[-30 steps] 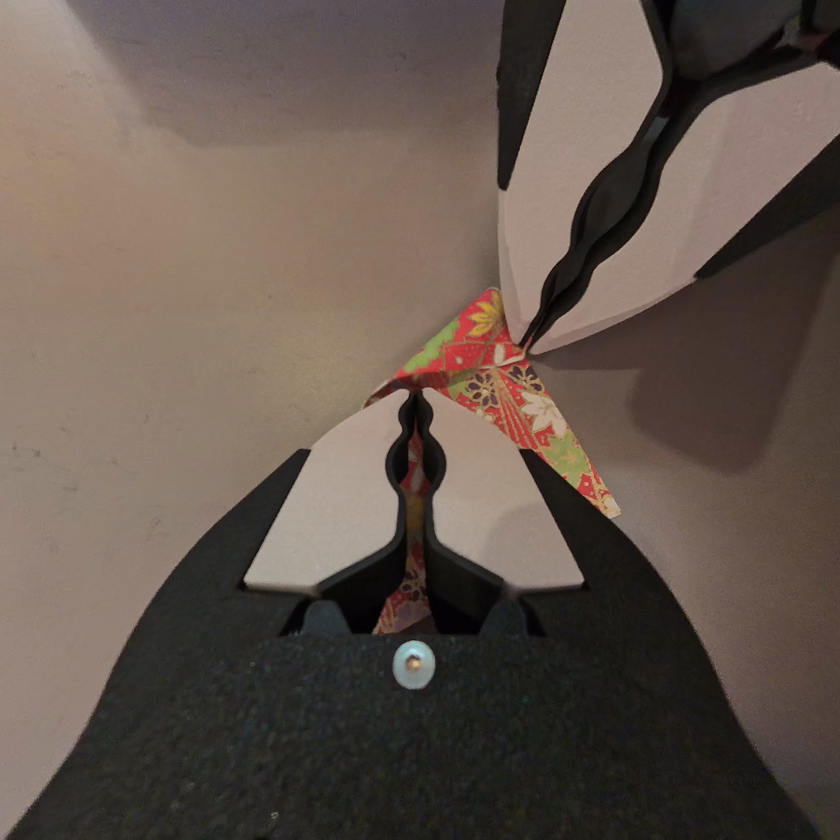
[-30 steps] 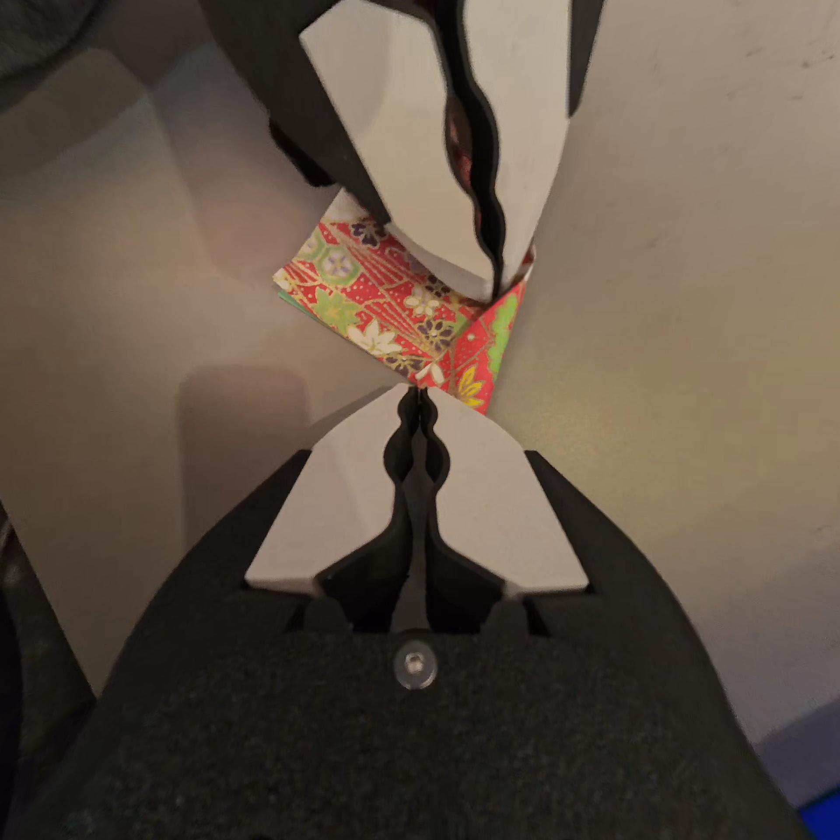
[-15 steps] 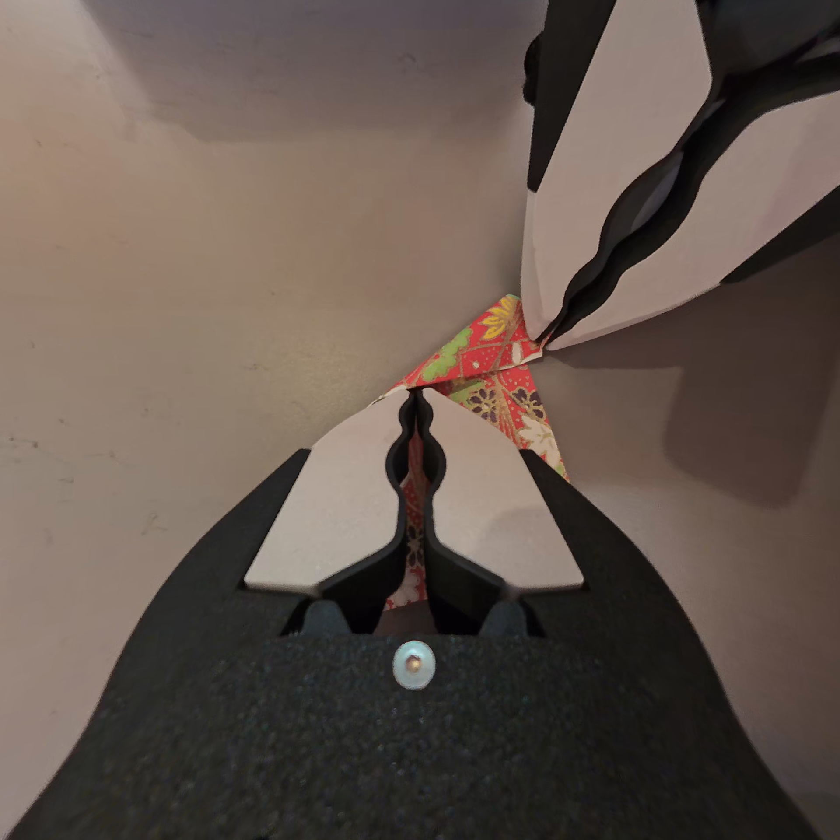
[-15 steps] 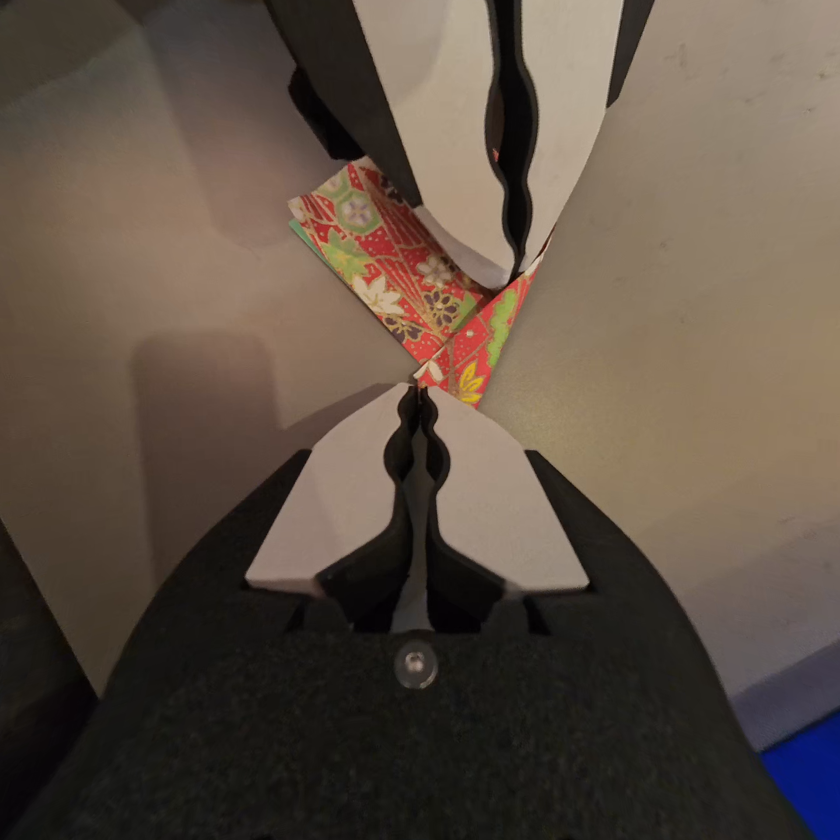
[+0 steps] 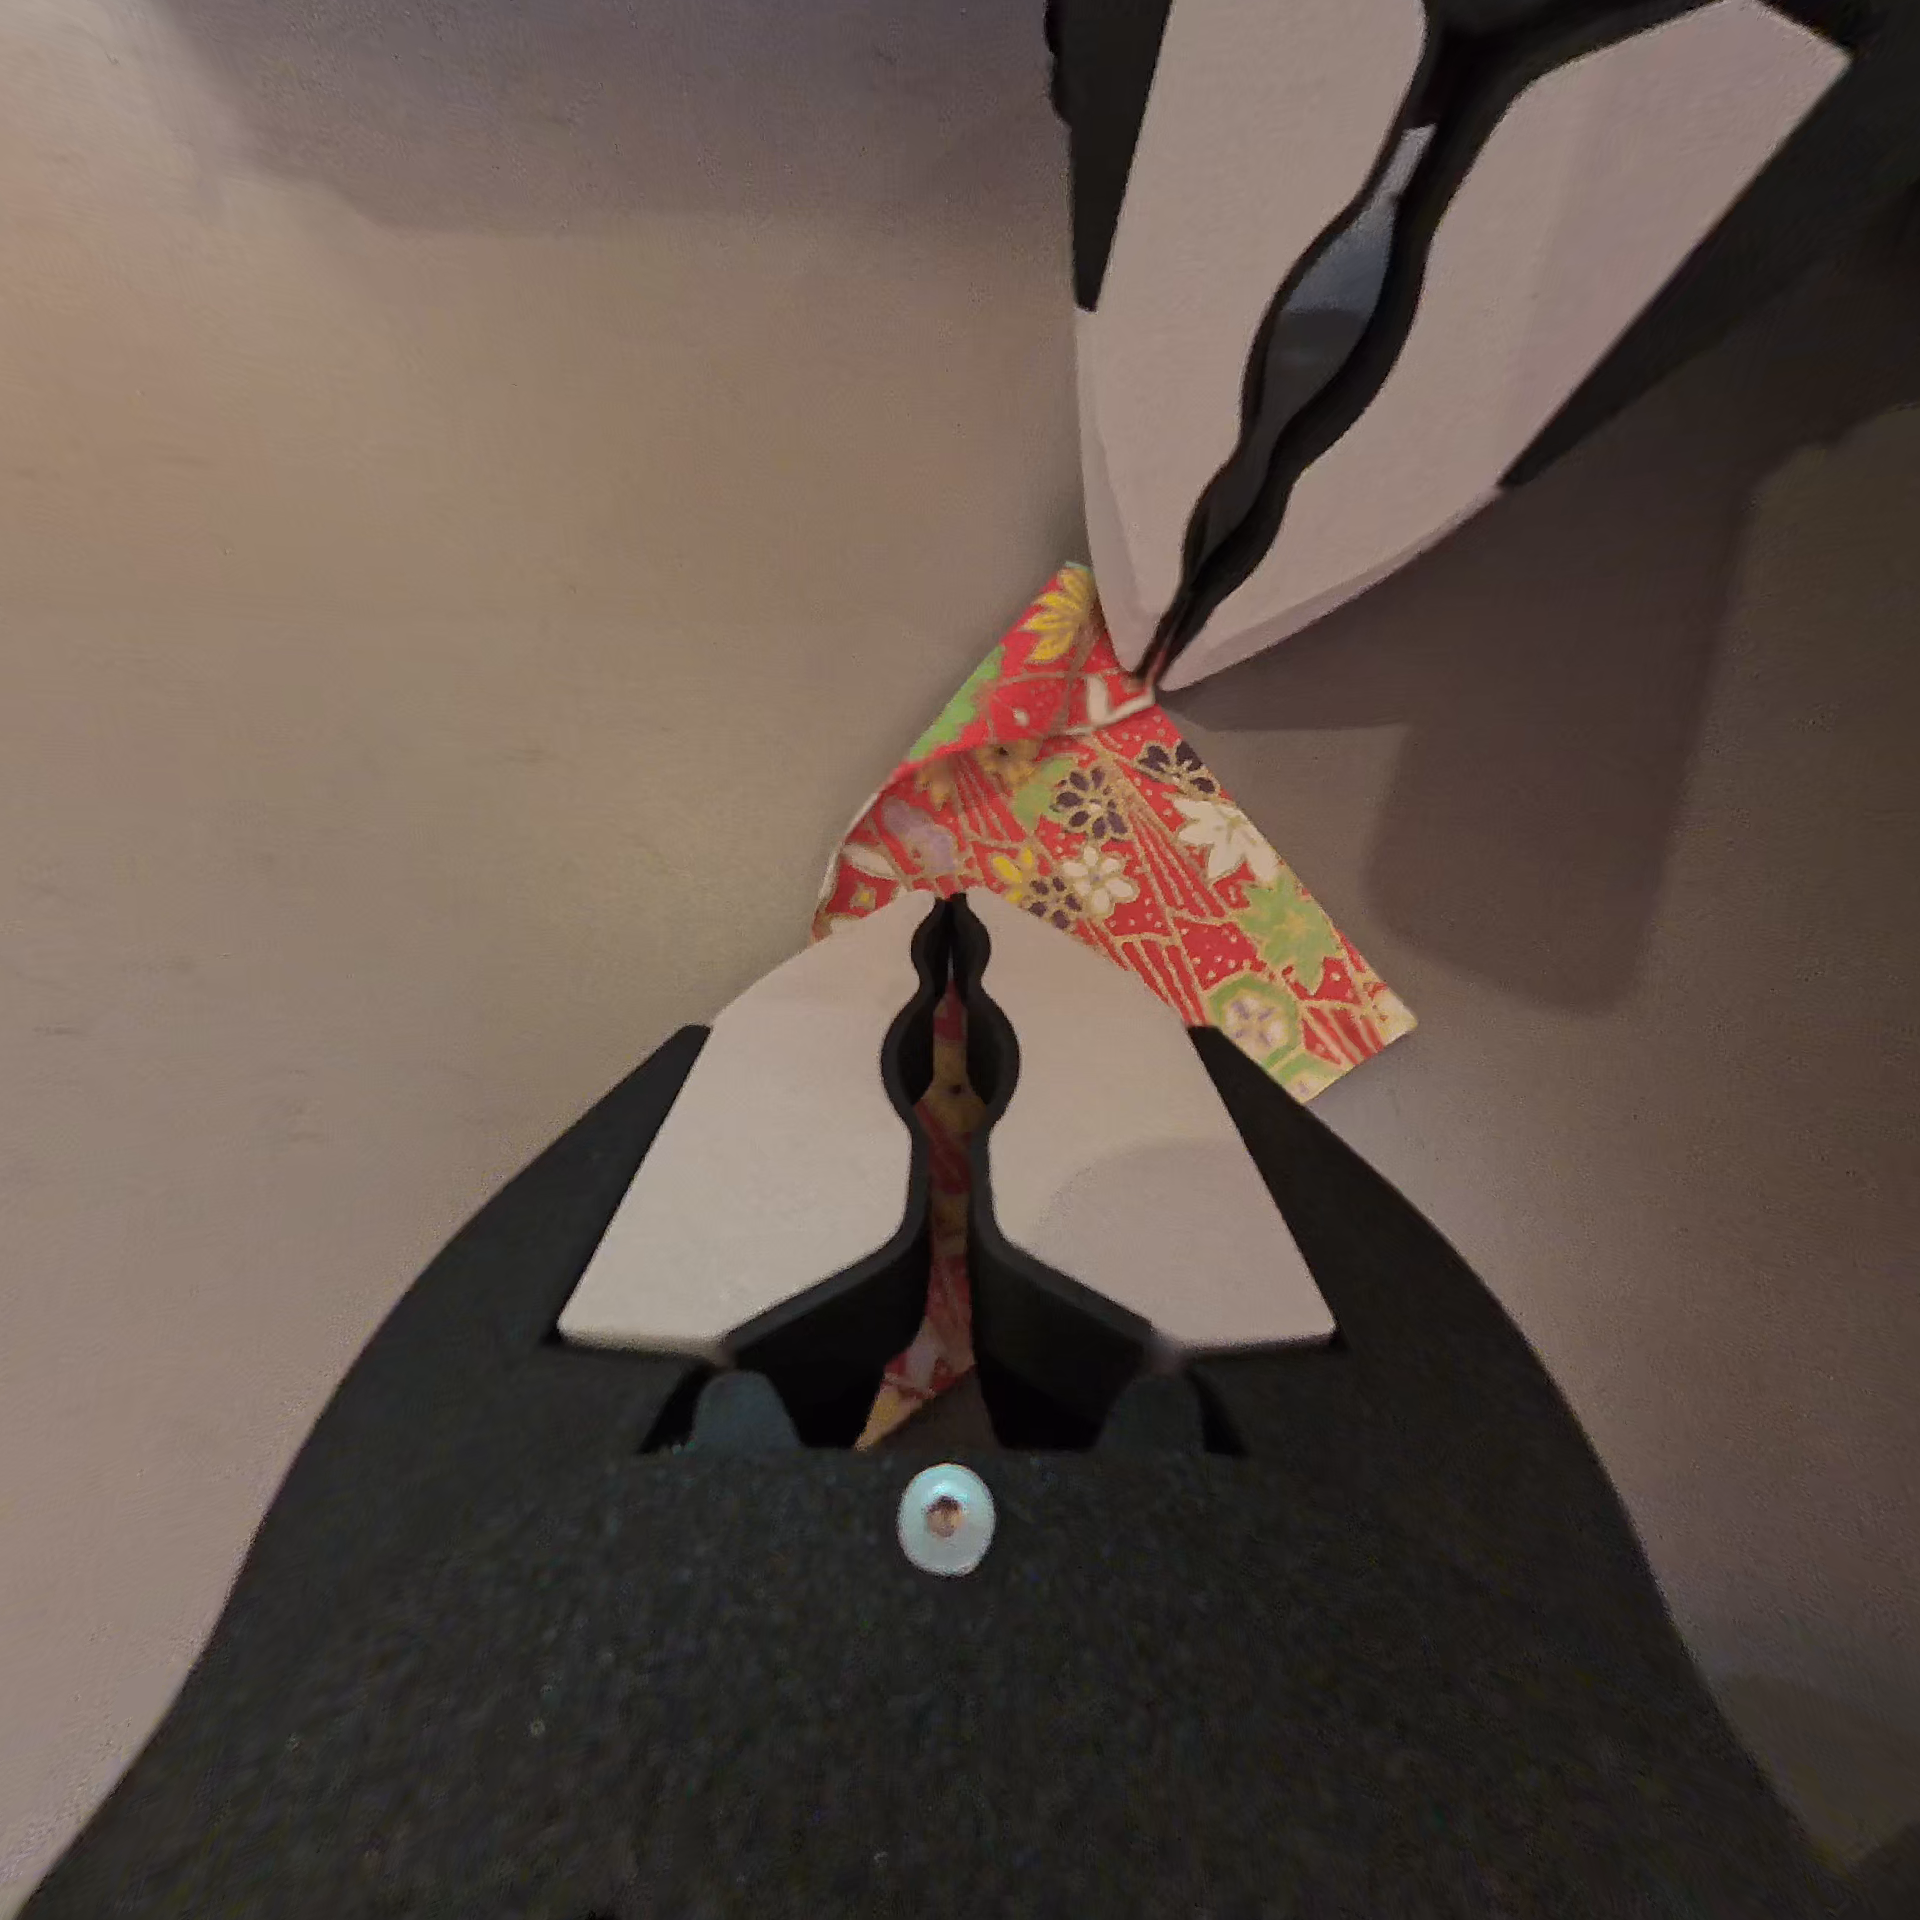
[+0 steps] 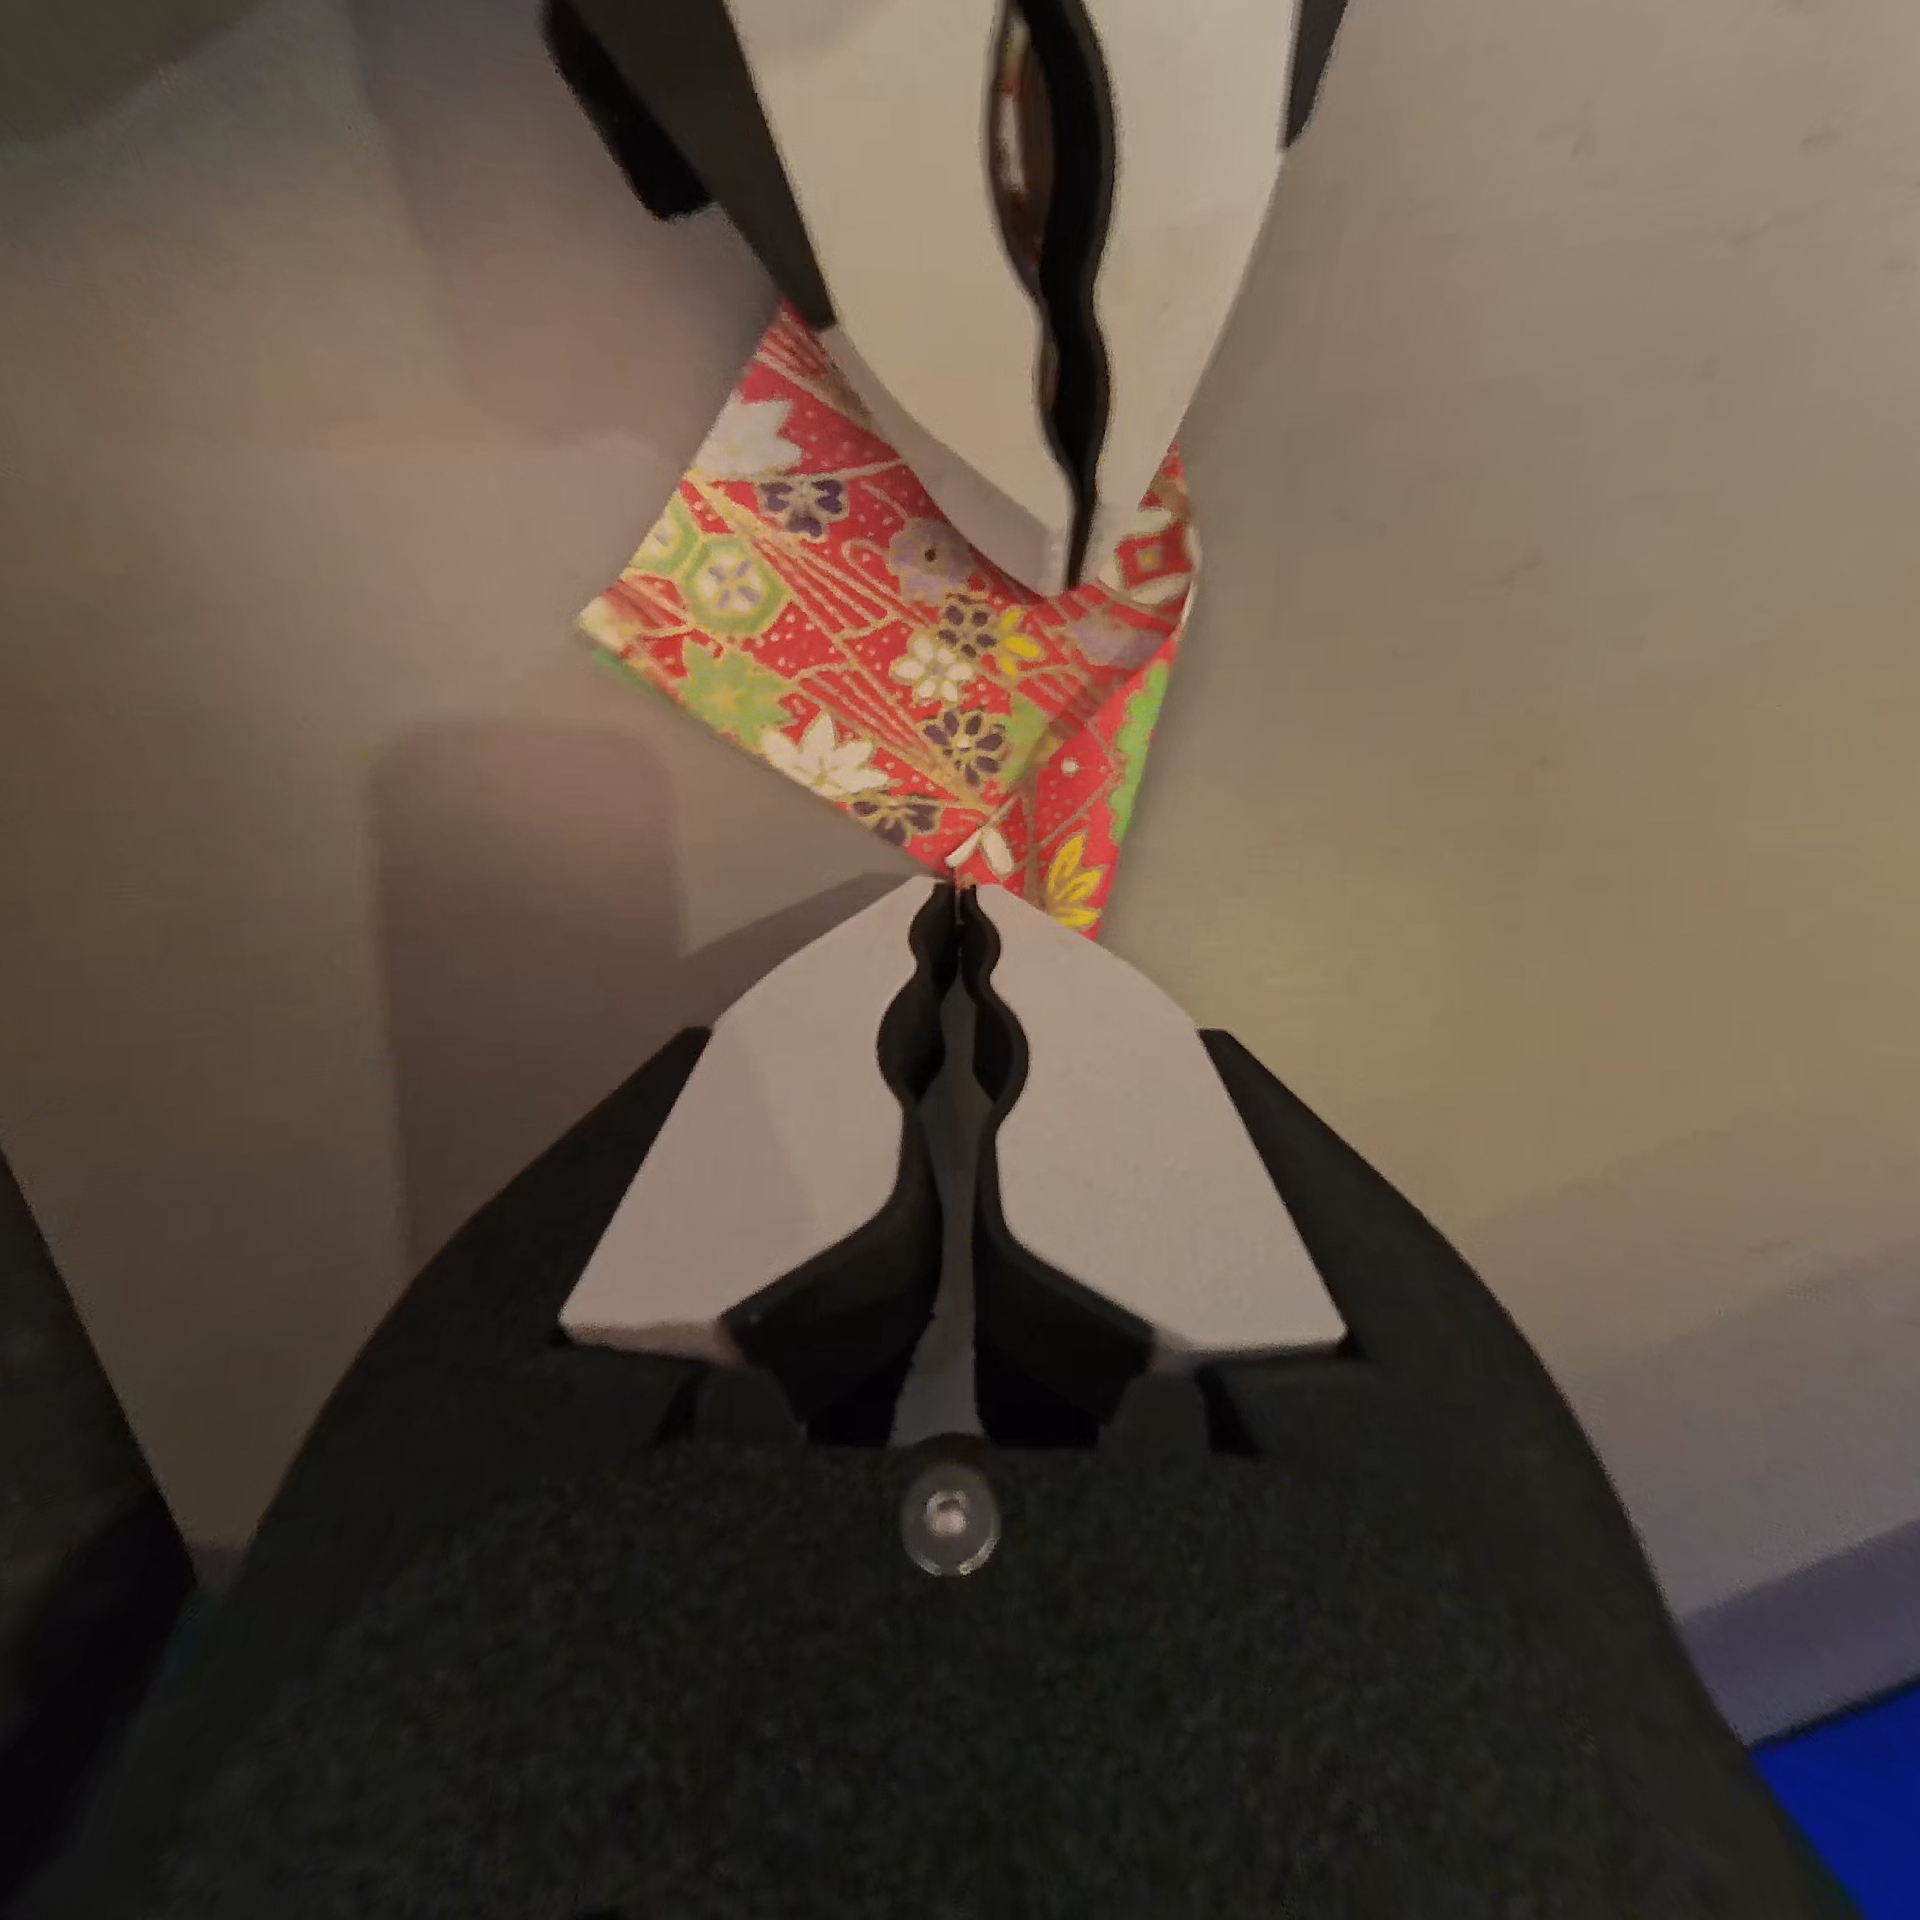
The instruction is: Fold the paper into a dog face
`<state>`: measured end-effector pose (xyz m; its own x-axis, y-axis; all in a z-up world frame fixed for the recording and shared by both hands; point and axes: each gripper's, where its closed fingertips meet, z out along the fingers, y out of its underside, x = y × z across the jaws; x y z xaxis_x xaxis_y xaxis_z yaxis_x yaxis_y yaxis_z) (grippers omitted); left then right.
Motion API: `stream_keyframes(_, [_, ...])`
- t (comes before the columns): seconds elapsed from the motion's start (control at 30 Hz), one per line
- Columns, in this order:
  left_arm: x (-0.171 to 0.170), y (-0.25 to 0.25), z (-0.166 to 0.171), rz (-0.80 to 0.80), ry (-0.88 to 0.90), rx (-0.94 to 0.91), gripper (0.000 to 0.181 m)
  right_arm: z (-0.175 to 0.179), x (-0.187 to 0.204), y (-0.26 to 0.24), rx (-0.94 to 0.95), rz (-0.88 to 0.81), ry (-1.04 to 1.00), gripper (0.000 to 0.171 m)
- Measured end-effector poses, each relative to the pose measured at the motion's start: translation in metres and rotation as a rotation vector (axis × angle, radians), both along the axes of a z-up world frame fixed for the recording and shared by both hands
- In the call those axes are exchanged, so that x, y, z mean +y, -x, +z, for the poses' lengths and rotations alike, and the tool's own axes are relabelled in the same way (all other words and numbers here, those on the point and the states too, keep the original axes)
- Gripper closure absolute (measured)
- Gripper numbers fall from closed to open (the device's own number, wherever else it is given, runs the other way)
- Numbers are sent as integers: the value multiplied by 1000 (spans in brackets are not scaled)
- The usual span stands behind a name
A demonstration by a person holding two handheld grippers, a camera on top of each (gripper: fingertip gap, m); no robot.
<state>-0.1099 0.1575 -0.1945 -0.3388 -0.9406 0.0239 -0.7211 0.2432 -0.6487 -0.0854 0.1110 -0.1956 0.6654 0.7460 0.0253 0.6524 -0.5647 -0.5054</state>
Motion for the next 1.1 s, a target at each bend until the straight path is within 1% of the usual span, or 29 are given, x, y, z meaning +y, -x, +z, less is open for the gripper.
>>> stream_keyframes(0.1, [0, -4, 0, 21, -30, -13, 181, 3, -10, 9, 23, 49, 0, 171])
stream_keyframes(0.27, [-1, -7, 0, 27, -51, -13, 181, 0, -11, 10, 35, 15, 1, 171])
stream_keyframes(0.53, [-1, -7, 1, 26, -15, -4, 181, 0, -10, 11, 45, 2, 23, 171])
stream_keyframes(0.7, [-13, -15, 21, 31, 85, -68, 178, 0, -10, 11, 33, 0, 12, 171])
stream_keyframes(0.8, [-20, -23, 31, 34, 102, -113, 180, 0, -10, 11, 29, -9, 10, 171])
stream_keyframes(0.87, [-22, -29, 29, 44, 84, -108, 181, 0, -10, 11, 28, -11, 8, 171])
stream_keyframes(1.0, [-19, -30, 7, 57, 28, -38, 181, -1, -10, 11, 29, -19, 14, 171])
stream_keyframes(1.1, [-14, -29, 8, 70, 25, -39, 181, -1, -10, 11, 33, -24, 13, 171])
